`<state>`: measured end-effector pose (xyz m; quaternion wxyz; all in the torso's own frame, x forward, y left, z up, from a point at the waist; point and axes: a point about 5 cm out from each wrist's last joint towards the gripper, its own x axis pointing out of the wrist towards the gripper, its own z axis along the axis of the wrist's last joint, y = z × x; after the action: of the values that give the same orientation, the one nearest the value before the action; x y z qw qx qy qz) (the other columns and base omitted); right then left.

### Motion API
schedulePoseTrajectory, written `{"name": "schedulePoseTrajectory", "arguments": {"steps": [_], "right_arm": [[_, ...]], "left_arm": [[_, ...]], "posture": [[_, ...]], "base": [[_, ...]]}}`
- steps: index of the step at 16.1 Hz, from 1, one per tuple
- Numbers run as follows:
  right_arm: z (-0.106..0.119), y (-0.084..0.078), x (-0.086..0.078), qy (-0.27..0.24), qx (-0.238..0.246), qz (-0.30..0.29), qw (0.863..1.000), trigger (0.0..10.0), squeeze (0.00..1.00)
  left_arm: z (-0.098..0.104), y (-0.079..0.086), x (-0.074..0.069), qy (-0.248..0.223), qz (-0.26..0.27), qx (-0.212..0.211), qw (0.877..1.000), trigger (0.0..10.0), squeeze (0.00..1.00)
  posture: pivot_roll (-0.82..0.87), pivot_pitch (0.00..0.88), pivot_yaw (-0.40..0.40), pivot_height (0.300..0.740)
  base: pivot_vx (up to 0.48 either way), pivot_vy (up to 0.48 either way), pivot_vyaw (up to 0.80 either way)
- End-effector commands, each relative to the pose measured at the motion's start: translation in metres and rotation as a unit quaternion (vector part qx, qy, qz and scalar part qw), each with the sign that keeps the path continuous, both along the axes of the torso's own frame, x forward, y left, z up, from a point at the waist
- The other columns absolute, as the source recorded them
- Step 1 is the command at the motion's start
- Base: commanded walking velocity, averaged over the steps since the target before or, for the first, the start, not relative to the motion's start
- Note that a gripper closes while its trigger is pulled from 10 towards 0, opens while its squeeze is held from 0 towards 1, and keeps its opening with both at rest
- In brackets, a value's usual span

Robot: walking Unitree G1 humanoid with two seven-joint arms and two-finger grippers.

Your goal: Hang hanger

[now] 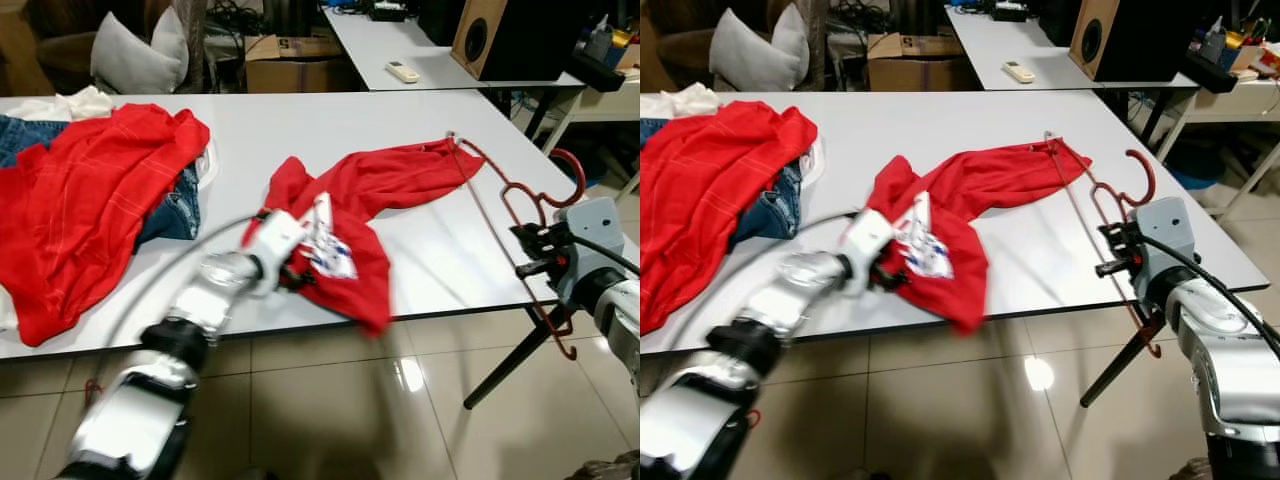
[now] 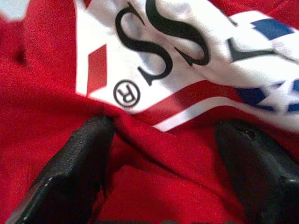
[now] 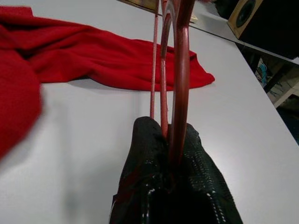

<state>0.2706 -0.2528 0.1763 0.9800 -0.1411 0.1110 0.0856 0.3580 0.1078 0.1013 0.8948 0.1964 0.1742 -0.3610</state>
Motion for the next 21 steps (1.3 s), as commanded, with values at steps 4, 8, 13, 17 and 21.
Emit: {"name": "schedulePoseTrajectory", "arguments": {"steps": [4, 8, 13, 17, 21], "right_arm": [[0.002, 0.006, -0.007, -0.018, 0.003, -0.004, 1.000, 10.0, 0.00], [0.006, 0.008, -0.012, -0.041, 0.034, -0.040, 0.998, 10.0, 0.00], [0.033, 0.014, -0.009, -0.145, 0.087, -0.079, 0.982, 10.0, 0.00], [0.045, 0.033, -0.010, -0.189, 0.138, -0.071, 0.970, 10.0, 0.00], [0.036, 0.063, -0.019, -0.198, 0.230, -0.048, 0.952, 10.0, 0.00]], "left_arm": [[0.004, -0.047, 0.003, -0.027, -0.026, -0.012, 0.999, 10.0, 0.00], [0.025, -0.040, 0.015, -0.069, -0.008, -0.052, 0.996, 10.0, 0.00], [0.073, -0.003, -0.008, -0.113, -0.016, -0.261, 0.958, 10.0, 1.00], [0.107, 0.038, -0.041, -0.206, 0.091, -0.259, 0.939, 10.0, 1.00], [0.103, 0.056, -0.067, -0.221, 0.203, -0.254, 0.920, 10.0, 0.00]], "posture": [[-0.21, 0.000, -0.009, 0.740], [-0.22, 0.000, 0.015, 0.740], [-0.16, 0.000, -0.002, 0.740], [-0.13, 0.000, -0.005, 0.740], [-0.12, 0.000, -0.001, 0.740]], "base": [[0.000, 0.000, 0.00], [0.000, 0.000, 0.00], [0.000, 0.000, 0.00], [0.000, 0.000, 0.00], [0.000, 0.000, 0.00]]}}
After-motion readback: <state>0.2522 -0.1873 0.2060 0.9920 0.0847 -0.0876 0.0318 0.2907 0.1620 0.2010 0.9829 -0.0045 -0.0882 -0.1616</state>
